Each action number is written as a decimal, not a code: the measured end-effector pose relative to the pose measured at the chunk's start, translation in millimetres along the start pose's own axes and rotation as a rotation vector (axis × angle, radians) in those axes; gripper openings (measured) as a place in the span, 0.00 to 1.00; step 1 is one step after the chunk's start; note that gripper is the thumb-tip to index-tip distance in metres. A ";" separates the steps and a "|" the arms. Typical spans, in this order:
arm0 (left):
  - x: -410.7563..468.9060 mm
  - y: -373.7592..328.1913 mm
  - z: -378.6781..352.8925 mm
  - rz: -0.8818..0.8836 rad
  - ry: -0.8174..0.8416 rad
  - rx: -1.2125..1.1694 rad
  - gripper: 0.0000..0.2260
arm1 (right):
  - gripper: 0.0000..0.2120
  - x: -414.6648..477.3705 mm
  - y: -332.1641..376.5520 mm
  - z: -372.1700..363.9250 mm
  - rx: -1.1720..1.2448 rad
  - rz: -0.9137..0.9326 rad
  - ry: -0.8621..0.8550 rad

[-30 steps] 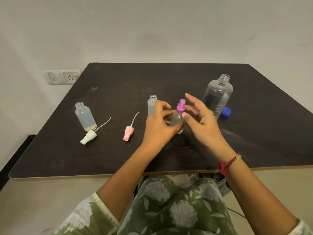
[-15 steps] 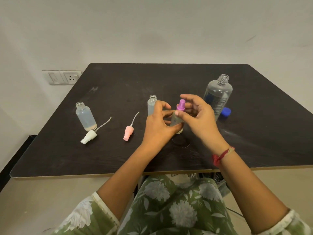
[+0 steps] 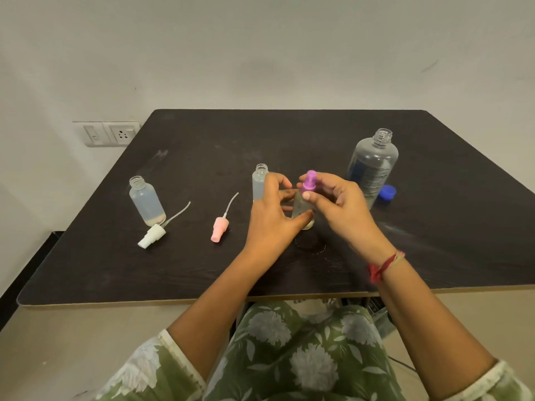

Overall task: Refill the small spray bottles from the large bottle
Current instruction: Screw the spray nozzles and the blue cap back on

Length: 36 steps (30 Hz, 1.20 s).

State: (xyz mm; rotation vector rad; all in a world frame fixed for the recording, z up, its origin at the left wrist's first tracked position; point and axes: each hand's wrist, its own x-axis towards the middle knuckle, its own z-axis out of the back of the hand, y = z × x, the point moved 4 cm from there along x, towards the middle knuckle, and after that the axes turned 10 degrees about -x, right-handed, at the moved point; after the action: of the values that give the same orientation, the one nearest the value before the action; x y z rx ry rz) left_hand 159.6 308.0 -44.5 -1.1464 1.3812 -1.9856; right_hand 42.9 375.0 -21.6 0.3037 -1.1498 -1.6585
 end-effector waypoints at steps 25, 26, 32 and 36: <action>-4.1 -2.4 -7.6 0.014 0.000 0.021 0.22 | 0.16 -12.5 0.4 -4.3 0.000 -0.034 -0.160; -4.9 -3.3 -7.3 0.019 -0.003 0.010 0.24 | 0.18 -14.7 -1.0 -1.8 0.010 -0.043 -0.177; -17.2 -30.4 -4.2 -0.085 -0.107 0.078 0.36 | 0.09 -34.9 -3.7 39.5 -0.080 -0.039 -0.349; -31.1 -67.0 -16.6 -0.282 -0.169 0.006 0.31 | 0.03 -48.1 -17.0 86.6 -0.172 -0.046 -0.516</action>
State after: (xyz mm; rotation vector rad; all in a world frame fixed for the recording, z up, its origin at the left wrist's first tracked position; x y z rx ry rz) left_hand 168.6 366.2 3.0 -1.5399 1.1804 -2.0201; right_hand -5.8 461.7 -7.0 -0.2249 -1.3656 -1.9240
